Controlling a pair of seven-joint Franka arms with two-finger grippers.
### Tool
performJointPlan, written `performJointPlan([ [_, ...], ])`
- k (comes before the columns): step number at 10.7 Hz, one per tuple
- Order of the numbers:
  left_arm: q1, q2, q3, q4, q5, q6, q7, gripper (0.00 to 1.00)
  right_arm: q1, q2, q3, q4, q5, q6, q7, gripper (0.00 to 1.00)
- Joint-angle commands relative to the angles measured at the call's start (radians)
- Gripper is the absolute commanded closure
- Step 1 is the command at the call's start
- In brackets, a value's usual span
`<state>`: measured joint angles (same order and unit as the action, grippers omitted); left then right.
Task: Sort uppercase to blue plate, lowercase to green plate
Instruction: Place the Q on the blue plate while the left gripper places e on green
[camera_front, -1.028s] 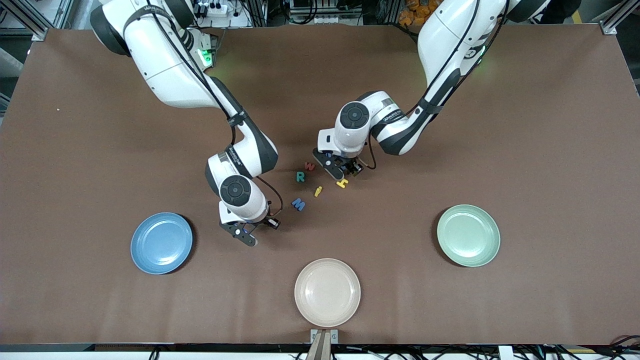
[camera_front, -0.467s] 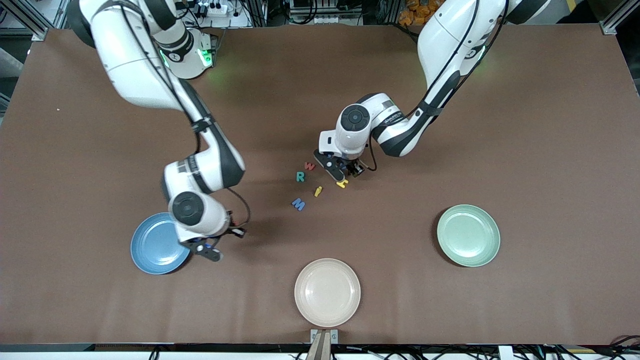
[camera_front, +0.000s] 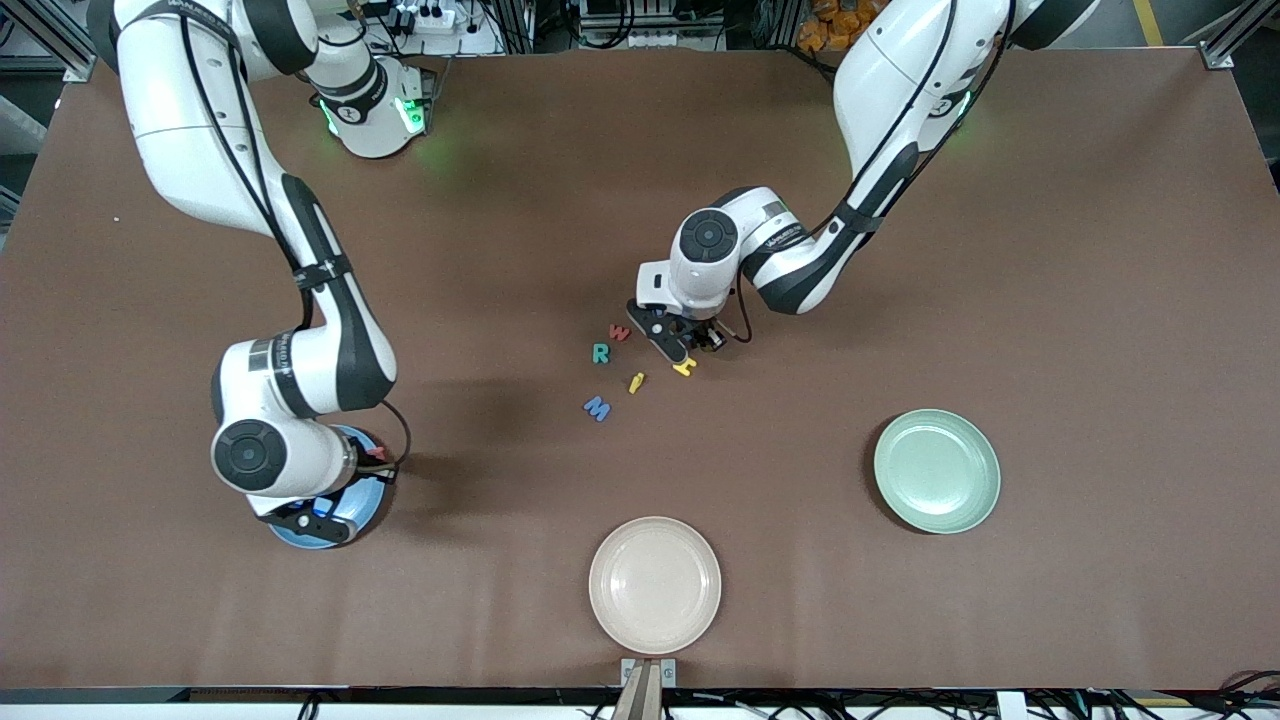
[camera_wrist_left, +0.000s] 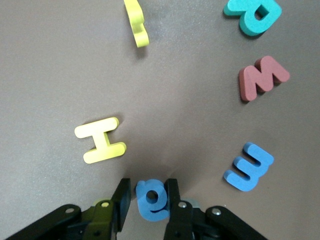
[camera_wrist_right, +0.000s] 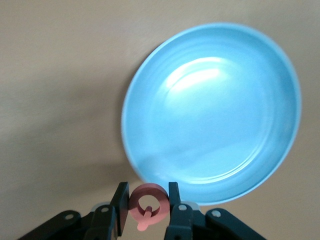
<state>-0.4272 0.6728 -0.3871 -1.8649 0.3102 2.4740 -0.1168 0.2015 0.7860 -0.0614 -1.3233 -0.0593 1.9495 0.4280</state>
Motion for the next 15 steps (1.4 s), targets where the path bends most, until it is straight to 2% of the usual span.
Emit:
performJointPlan([
  [1, -0.011, 0.017, 0.007, 0.009, 0.024, 0.006, 0.002, 1.0, 0.003, -0.011, -0.066, 0.012, -0.01, -0.015, -0.136, 1.0],
  [3, -0.002, 0.001, 0.016, 0.009, 0.024, 0.002, -0.004, 1.0, -0.017, -0.01, -0.078, 0.033, -0.004, -0.015, -0.196, 1.0],
  [4, 0.011, -0.046, 0.037, 0.003, 0.023, -0.01, -0.006, 1.0, -0.017, -0.01, -0.077, 0.035, 0.001, -0.015, -0.192, 0.62],
  [5, 0.066, -0.112, 0.037, -0.003, 0.015, -0.08, -0.003, 1.0, -0.01, -0.01, -0.077, 0.035, 0.004, -0.015, -0.172, 0.01],
  [6, 0.114, -0.155, 0.039, 0.007, 0.01, -0.169, 0.011, 1.0, -0.011, -0.01, -0.075, 0.035, 0.01, -0.015, -0.17, 0.0],
  [9, 0.272, -0.251, 0.043, 0.009, 0.007, -0.236, 0.013, 1.0, -0.001, -0.01, -0.072, 0.035, 0.015, -0.015, -0.143, 0.0],
  [12, 0.373, -0.272, 0.114, 0.006, 0.021, -0.228, 0.014, 1.0, 0.071, -0.01, -0.072, 0.035, 0.013, -0.015, 0.007, 0.0],
  [14, 0.386, -0.259, 0.173, 0.006, 0.017, -0.189, 0.008, 1.0, 0.149, -0.007, -0.072, 0.035, 0.015, -0.009, 0.157, 0.0],
  [15, 0.387, -0.24, 0.227, 0.006, 0.013, -0.146, 0.003, 1.0, 0.197, -0.004, -0.071, 0.035, 0.032, -0.004, 0.232, 0.0],
])
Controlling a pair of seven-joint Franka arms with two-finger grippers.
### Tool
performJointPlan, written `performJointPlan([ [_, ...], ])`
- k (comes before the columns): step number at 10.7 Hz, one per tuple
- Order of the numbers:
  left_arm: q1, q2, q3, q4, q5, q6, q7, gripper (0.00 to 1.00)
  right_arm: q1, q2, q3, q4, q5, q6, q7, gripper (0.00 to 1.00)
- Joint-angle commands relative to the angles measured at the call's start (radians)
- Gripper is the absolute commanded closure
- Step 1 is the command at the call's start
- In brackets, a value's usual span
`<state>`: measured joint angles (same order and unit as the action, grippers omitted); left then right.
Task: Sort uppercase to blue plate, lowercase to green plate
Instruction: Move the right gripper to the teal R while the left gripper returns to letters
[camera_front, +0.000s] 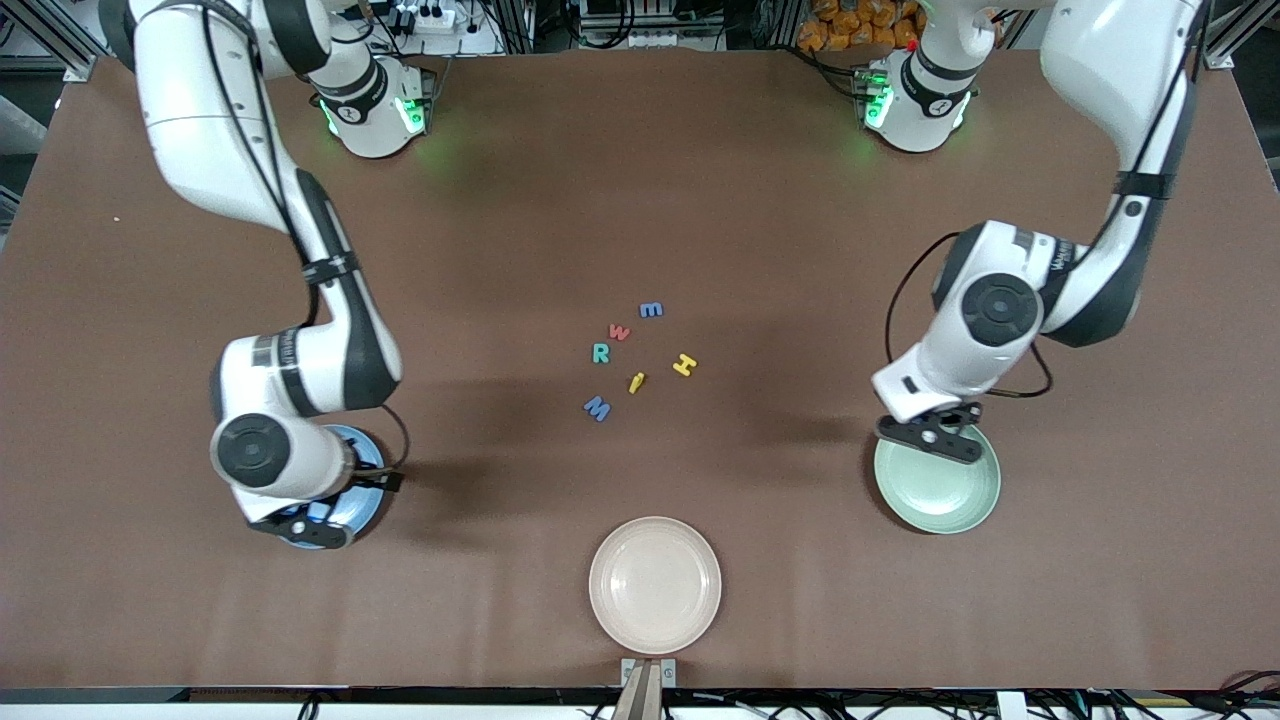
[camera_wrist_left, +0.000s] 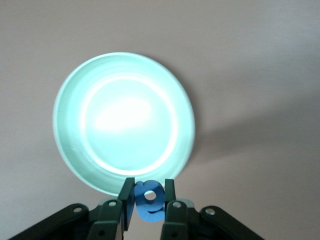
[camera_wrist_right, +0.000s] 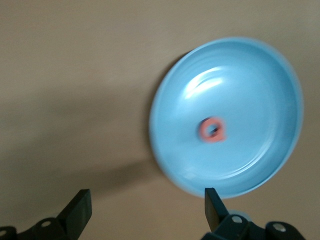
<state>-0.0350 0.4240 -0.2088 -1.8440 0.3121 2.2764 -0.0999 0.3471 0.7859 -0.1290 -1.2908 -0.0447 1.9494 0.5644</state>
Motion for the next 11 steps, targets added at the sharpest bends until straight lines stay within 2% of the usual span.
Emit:
performJointPlan([
  [1, -0.005, 0.028, 0.078, -0.017, 0.007, 0.098, -0.006, 1.0, 0.105, -0.004, -0.003, 0.004, 0.076, -0.001, 0.164, 0.0],
  [2, -0.006, 0.051, 0.081, -0.014, 0.012, 0.118, -0.004, 0.99, 0.149, -0.004, -0.003, 0.004, 0.144, 0.0, 0.19, 0.0],
  [3, -0.005, 0.067, 0.1, -0.012, 0.021, 0.142, 0.0, 0.58, 0.191, -0.004, -0.004, 0.002, 0.185, 0.009, 0.181, 0.0],
  [5, 0.0, 0.087, 0.108, -0.012, 0.021, 0.179, 0.015, 0.28, 0.243, -0.01, 0.027, -0.018, 0.186, 0.026, 0.045, 0.0],
  [6, 0.0, 0.087, 0.108, -0.011, 0.021, 0.179, 0.037, 0.05, 0.265, -0.013, 0.04, -0.019, 0.186, 0.025, 0.031, 0.0],
  [7, 0.003, 0.081, 0.108, -0.014, 0.021, 0.179, 0.045, 0.0, 0.289, -0.013, 0.051, -0.027, 0.187, 0.031, 0.031, 0.0],
  [9, -0.009, 0.073, 0.1, -0.014, 0.021, 0.176, 0.045, 0.0, 0.351, -0.036, 0.06, -0.118, 0.186, 0.11, 0.028, 0.0],
  [11, -0.019, 0.067, 0.036, -0.018, 0.021, 0.176, 0.023, 0.0, 0.395, -0.065, 0.061, -0.249, 0.186, 0.238, 0.014, 0.0],
])
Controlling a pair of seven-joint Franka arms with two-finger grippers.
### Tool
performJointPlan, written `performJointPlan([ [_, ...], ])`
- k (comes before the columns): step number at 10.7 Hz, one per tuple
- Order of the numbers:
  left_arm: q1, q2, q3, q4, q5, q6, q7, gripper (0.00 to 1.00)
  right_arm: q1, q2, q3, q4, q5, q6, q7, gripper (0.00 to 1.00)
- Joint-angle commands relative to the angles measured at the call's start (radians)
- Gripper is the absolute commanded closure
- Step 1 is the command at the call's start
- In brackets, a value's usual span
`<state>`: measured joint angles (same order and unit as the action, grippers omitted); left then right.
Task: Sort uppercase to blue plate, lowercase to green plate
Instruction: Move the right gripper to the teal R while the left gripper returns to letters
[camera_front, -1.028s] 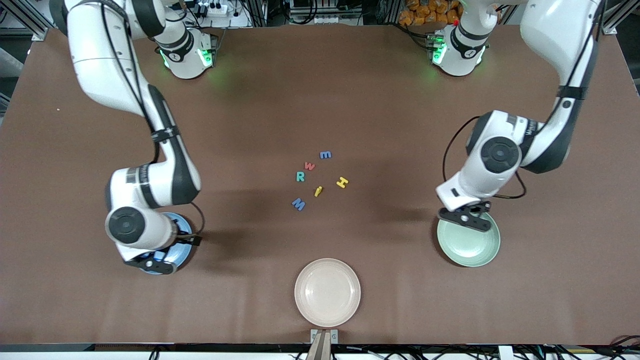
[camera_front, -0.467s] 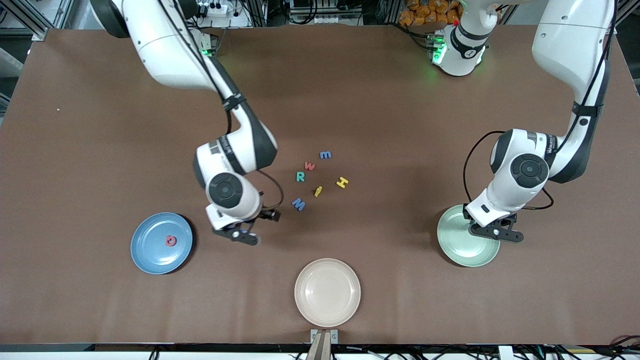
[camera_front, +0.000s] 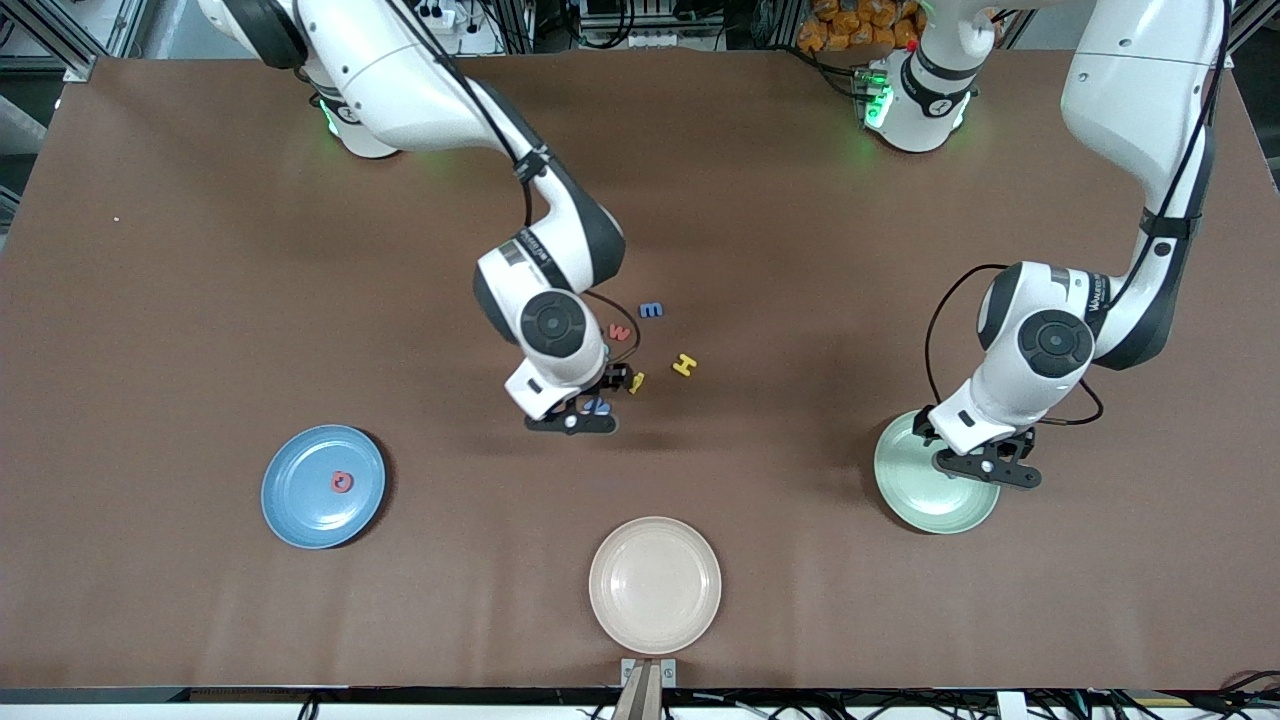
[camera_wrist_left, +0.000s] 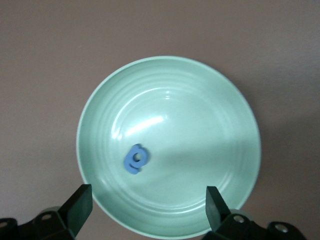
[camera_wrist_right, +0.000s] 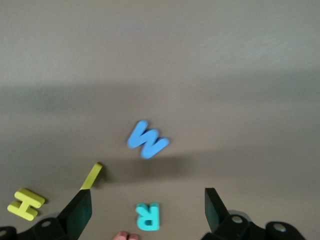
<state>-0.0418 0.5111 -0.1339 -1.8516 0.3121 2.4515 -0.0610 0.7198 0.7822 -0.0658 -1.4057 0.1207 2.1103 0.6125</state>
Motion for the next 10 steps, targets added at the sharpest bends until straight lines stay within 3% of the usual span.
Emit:
performJointPlan([
  [1, -0.021, -0.019, -0.065, -0.009, 0.016, 0.001, -0.02, 0.0, 0.039, -0.061, -0.003, -0.153, 0.019, 0.094, -0.034, 0.0],
  [6, -0.021, -0.02, -0.124, -0.014, 0.005, 0.0, -0.039, 0.0, 0.046, -0.107, -0.003, -0.297, 0.011, 0.224, -0.088, 0.0],
  [10, -0.042, -0.029, -0.191, -0.023, 0.005, -0.015, -0.167, 0.0, 0.049, -0.112, -0.003, -0.309, 0.011, 0.232, -0.086, 0.0],
])
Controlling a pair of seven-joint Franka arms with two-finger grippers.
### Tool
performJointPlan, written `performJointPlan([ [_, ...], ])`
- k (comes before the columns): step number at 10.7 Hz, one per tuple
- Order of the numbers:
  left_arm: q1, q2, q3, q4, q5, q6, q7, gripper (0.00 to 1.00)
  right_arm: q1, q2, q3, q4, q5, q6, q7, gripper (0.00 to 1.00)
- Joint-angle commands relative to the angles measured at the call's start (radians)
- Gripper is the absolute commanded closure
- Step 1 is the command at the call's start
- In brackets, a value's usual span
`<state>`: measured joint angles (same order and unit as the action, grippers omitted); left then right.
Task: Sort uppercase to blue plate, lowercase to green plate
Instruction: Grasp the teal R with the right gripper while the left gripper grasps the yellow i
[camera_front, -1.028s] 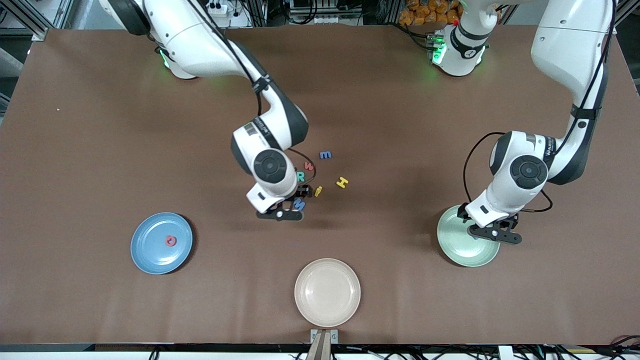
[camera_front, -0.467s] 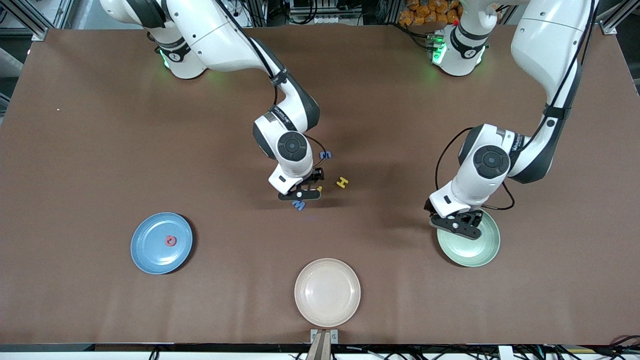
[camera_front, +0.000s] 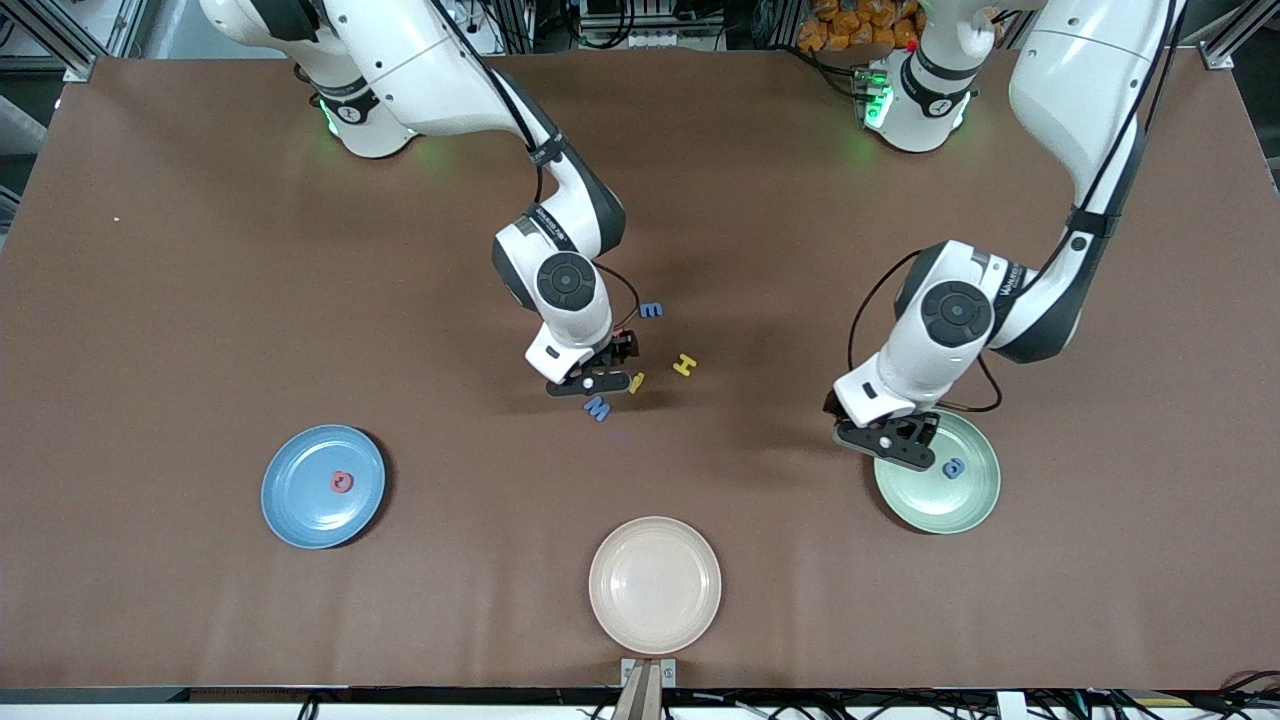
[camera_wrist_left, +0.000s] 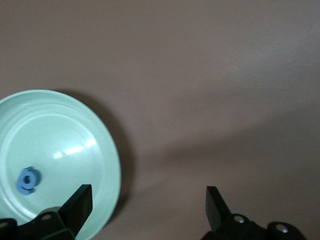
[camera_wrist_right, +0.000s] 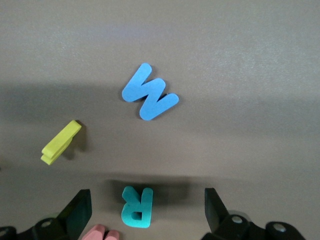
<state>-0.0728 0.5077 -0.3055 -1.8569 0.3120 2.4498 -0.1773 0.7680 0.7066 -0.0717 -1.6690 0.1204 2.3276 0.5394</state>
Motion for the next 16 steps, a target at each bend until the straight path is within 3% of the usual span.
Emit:
performJointPlan([
  [1, -0.037, -0.026, -0.026, -0.019, 0.006, -0.014, -0.091, 0.0, 0.008, -0.036, 0.003, -0.052, 0.012, 0.019, -0.007, 0.0],
  [5, -0.11, -0.002, -0.052, -0.008, 0.006, -0.012, -0.177, 0.0, 0.014, -0.026, 0.003, -0.069, 0.013, 0.065, -0.001, 0.0],
  [11, -0.162, 0.011, -0.052, 0.004, -0.034, -0.009, -0.27, 0.09, 0.024, -0.024, 0.003, -0.08, 0.013, 0.067, 0.016, 0.0],
  [12, -0.165, 0.012, -0.052, 0.011, -0.036, -0.009, -0.271, 0.09, 0.025, -0.024, 0.003, -0.08, 0.013, 0.067, 0.019, 0.08],
  [13, -0.165, 0.018, -0.052, 0.015, -0.036, -0.009, -0.271, 0.09, 0.03, -0.025, 0.003, -0.08, 0.013, 0.065, 0.022, 0.43],
  [14, -0.166, 0.02, -0.052, 0.018, -0.036, -0.009, -0.271, 0.09, 0.034, -0.026, 0.001, -0.08, 0.013, 0.067, 0.03, 0.84],
  [15, -0.166, 0.021, -0.052, 0.018, -0.034, -0.009, -0.269, 0.1, 0.034, -0.026, 0.003, -0.081, 0.013, 0.068, 0.037, 1.0],
  [16, -0.166, 0.025, -0.052, 0.018, -0.031, -0.009, -0.268, 0.1, 0.037, -0.024, 0.003, -0.081, 0.013, 0.068, 0.037, 1.0],
])
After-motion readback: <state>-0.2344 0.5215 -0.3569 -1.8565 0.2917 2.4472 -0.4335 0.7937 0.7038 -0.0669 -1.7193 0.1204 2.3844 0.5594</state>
